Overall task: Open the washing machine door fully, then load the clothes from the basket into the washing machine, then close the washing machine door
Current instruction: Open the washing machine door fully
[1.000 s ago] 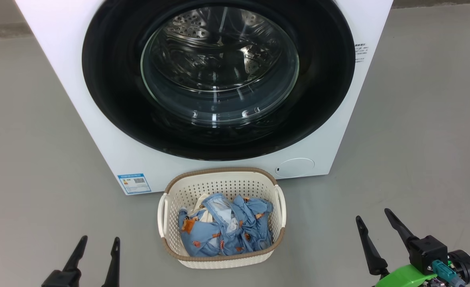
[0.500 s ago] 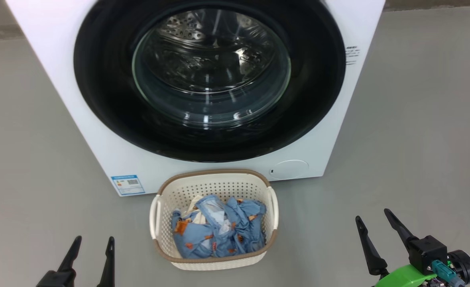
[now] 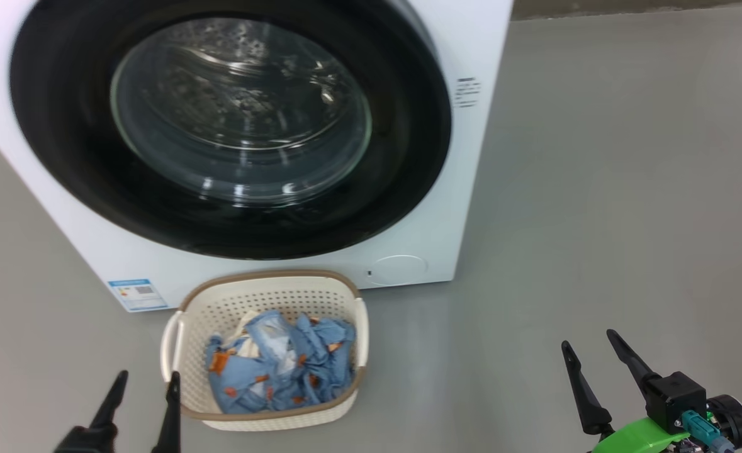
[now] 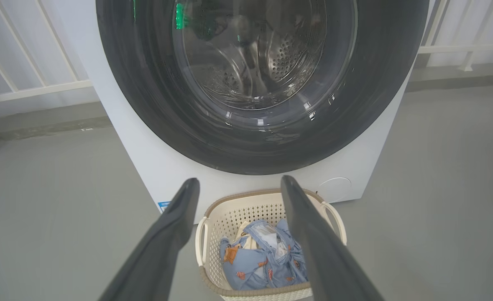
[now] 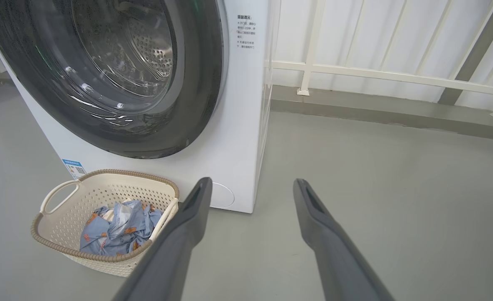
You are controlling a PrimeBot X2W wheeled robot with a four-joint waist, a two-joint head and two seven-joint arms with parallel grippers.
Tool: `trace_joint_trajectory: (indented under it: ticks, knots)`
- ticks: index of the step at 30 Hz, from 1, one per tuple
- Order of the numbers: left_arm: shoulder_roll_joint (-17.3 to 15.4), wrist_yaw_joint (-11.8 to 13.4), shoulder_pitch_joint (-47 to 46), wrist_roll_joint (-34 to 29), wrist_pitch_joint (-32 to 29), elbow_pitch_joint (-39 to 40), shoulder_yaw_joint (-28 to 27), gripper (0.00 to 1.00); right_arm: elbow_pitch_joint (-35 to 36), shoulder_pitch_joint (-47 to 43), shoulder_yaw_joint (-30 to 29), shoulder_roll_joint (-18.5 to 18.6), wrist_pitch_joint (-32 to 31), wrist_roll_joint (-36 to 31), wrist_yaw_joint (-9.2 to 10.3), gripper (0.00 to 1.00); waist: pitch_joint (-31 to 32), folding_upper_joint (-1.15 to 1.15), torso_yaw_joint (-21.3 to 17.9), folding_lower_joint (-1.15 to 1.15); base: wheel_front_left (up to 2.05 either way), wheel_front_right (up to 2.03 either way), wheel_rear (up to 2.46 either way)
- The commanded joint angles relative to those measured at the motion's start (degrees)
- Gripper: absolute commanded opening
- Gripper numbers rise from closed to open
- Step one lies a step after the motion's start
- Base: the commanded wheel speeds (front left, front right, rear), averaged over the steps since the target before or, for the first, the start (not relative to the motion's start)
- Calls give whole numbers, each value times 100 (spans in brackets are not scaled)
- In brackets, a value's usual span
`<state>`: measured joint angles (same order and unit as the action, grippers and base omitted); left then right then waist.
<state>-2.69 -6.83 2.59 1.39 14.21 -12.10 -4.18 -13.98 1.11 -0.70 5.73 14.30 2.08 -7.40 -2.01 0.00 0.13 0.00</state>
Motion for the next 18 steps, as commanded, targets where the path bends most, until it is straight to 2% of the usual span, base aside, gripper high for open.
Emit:
trace_joint_trajectory:
  ticks: [1, 9, 18]
  knots:
    - [-46, 12, -150, 144, 79, 241, -267, 100, 128, 102, 121, 56, 70, 9, -9, 100, -9, 0, 6, 0, 106, 106, -211]
    - [-30, 62, -140, 165, 79, 271, -343, 100, 177, 112, 130, 35, 70, 53, -9, 100, -18, 0, 17, 0, 75, 75, -151]
    - [-22, 53, -117, 186, 79, 239, -352, 100, 265, 118, 111, -1, 70, 168, -9, 100, -5, 0, 18, 0, 15, 15, -31]
